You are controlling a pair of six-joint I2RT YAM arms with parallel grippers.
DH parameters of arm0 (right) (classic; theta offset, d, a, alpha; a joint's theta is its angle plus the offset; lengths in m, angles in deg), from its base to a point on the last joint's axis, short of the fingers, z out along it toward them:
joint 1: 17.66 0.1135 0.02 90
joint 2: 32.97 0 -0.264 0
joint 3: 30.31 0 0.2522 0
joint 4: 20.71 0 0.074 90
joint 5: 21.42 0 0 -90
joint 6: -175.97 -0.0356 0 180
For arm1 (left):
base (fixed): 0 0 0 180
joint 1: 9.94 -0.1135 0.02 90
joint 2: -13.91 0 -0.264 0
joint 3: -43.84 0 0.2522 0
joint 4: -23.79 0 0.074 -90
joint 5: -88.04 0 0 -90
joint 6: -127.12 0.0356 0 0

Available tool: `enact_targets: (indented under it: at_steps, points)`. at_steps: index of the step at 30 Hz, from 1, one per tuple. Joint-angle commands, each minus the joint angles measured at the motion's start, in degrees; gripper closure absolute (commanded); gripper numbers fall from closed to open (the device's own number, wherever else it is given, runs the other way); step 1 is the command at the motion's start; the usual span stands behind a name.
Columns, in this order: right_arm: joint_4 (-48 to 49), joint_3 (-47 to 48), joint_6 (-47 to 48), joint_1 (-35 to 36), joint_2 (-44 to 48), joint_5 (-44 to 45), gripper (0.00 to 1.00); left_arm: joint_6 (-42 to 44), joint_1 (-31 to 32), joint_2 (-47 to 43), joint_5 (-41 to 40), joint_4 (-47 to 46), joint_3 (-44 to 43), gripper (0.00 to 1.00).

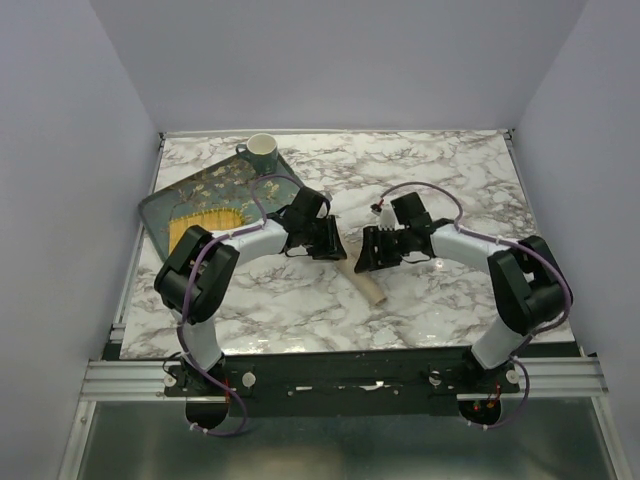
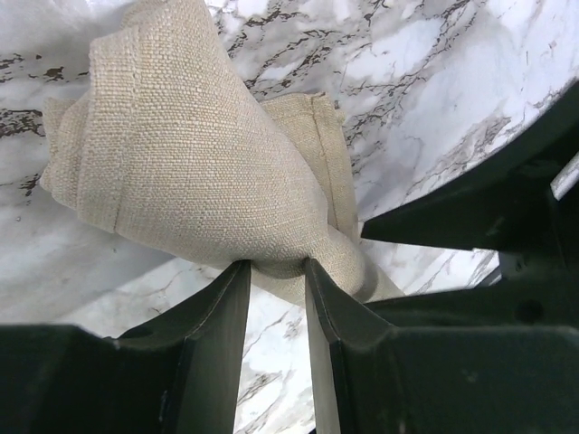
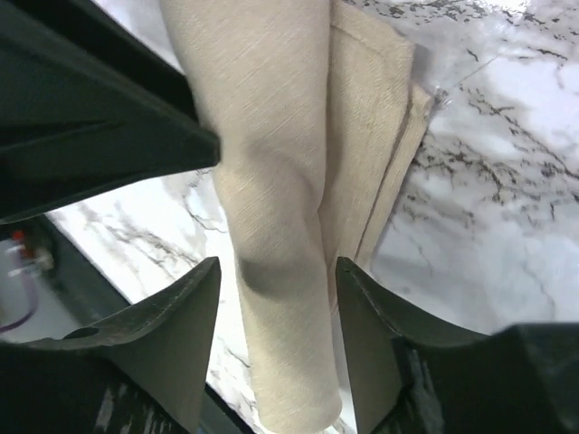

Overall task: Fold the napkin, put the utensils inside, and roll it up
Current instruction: Roll the napkin with the utensil

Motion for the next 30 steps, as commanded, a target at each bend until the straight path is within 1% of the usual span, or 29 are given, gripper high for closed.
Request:
enact_targets:
  at_steps: [1,2,4,5,7,8,10,15,18,24,27,28,30]
  points:
    - [-8.86,2.90,3.06,7.46,6.98,20.17,0.35,0.59,-0.09,0.49,-1.69,-0.77,-1.73,0.61]
    - [-8.95,3.07,3.32,10.44,7.95,25.16,0.34,0.50,-0.09,0.67,-1.69,-0.86,-1.81,0.61]
    - [-8.96,3.34,3.50,13.35,8.13,30.72,0.32,0.41,-0.18,0.84,-1.51,-0.77,-1.99,0.61]
    - [-9.04,3.60,3.85,16.15,7.96,36.49,0.31,0.41,-0.18,0.93,-1.42,-0.69,-1.99,0.61]
    - [-9.04,4.13,4.20,18.89,6.91,41.45,0.30,0.41,-0.18,0.85,-1.51,-0.69,-2.08,0.61]
    - [-9.04,4.74,4.64,21.52,6.55,46.43,0.29,0.50,-0.27,0.85,-1.60,-0.51,-2.08,0.61]
    - [-8.87,5.45,5.17,23.82,4.62,50.51,0.27,0.41,-0.44,1.02,-1.51,-0.42,-2.16,0.61]
    - [-8.87,7.47,6.48,29.80,0.32,62.28,0.27,-0.20,-0.88,1.55,-0.63,-0.78,-2.08,0.61]
    - [-7.99,7.56,7.10,31.82,-1.79,64.49,0.27,-0.38,-0.97,1.72,-0.46,-0.86,-1.99,0.61]
    - [-7.90,6.51,4.65,32.35,-5.66,68.01,0.30,-0.20,-1.32,1.81,-0.19,-0.60,-2.52,0.61]
    - [-7.90,6.15,3.59,32.35,-6.11,68.97,0.34,-0.20,-1.41,1.72,-0.10,-0.51,-2.60,0.61]
    - [-7.81,6.15,3.50,32.35,-6.11,69.24,0.41,-0.20,-1.41,1.72,-0.02,-0.51,-2.60,0.61]
    - [-7.81,6.24,3.06,32.18,-6.28,69.86,0.44,-0.11,-1.50,1.72,-0.01,-0.34,-2.69,0.61]
